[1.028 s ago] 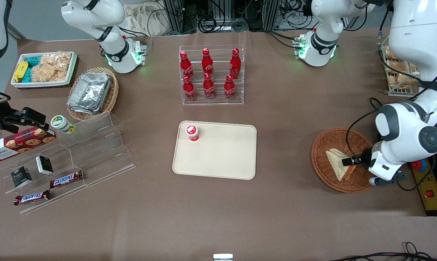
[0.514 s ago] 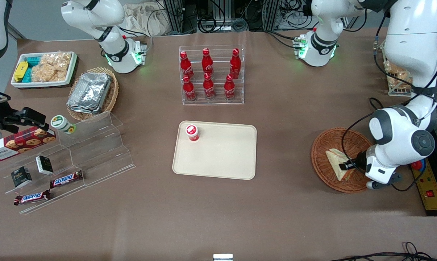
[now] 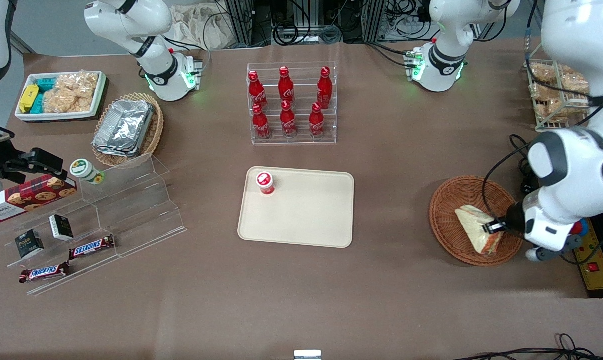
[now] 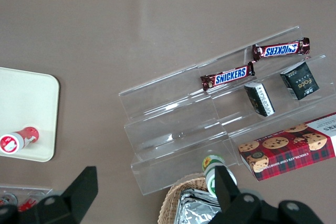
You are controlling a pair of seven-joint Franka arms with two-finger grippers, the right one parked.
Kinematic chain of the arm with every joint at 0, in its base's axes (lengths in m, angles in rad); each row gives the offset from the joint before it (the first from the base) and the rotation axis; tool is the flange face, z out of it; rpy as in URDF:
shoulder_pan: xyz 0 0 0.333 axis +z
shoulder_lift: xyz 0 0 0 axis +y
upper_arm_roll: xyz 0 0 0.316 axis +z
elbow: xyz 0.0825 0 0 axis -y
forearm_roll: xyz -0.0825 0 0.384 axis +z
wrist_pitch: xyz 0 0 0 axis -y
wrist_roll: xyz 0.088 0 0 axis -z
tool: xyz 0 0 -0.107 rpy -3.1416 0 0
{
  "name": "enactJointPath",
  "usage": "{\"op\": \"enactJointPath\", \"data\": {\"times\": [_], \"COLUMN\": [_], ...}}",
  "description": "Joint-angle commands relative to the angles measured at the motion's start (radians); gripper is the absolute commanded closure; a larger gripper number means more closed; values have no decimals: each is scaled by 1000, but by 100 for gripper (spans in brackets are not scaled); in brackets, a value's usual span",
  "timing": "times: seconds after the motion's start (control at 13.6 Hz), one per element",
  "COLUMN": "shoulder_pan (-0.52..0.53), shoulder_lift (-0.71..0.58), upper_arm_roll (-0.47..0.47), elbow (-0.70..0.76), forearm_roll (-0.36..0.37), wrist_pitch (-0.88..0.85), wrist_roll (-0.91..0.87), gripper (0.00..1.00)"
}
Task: Place sandwich from basket to tray
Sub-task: 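Lift the sandwich out of the basket and carry it toward the cream tray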
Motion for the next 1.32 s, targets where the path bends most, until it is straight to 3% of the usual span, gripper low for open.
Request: {"op": "enactJointPath", "data": {"times": [0.0,0.29,0.51,0.88,1.25], "shoulder_pan": [-40,-108,-230,-479,-574], "shoulder_lift": [-96,-124,-127,-69,122], "upper_arm_roll": [-1,-45,-65,-64,-64], "elbow": [81,290,362,365,344], "forearm_roll": [87,165,168,154,145], "wrist_pitch": [-223,-561,-666,-640,-378], "wrist_roll": [-21,-123,-322,-636,-791], "gripper": [89,89,89,89,89]}}
